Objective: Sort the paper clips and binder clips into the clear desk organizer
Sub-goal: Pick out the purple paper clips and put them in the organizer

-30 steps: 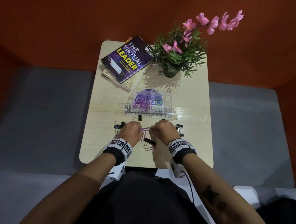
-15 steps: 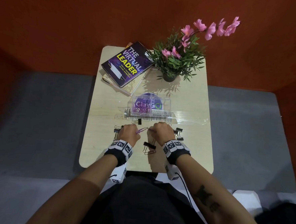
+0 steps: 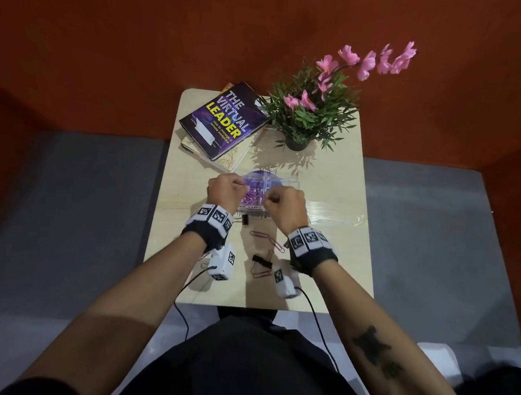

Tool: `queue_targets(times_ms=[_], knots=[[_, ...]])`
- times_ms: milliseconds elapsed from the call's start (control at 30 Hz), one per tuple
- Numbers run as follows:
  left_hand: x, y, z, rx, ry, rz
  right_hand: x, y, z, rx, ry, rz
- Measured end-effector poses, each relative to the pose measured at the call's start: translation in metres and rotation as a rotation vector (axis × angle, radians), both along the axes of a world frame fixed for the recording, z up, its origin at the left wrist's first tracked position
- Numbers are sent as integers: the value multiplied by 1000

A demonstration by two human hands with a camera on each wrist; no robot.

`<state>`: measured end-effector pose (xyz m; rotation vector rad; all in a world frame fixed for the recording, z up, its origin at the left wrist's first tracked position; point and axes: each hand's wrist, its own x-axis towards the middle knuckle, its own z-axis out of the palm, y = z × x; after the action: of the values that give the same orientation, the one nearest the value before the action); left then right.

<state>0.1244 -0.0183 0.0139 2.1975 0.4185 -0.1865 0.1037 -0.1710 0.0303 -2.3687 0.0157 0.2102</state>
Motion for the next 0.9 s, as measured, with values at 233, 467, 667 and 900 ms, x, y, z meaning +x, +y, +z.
queue_targets(times_ms=[233,467,667,900], knots=[[-13,39,-7,33,16,-67,9,18,-5,-140,-69,115],[-75,96,-8,266,199,-245,-51,41,-34,-231,65,569],[-125,89,-16,454,176,-473,-64,63,-39,-237,40,680],[-150,79,-34,511,85,-437,-59,64,-40,-272,17,676]])
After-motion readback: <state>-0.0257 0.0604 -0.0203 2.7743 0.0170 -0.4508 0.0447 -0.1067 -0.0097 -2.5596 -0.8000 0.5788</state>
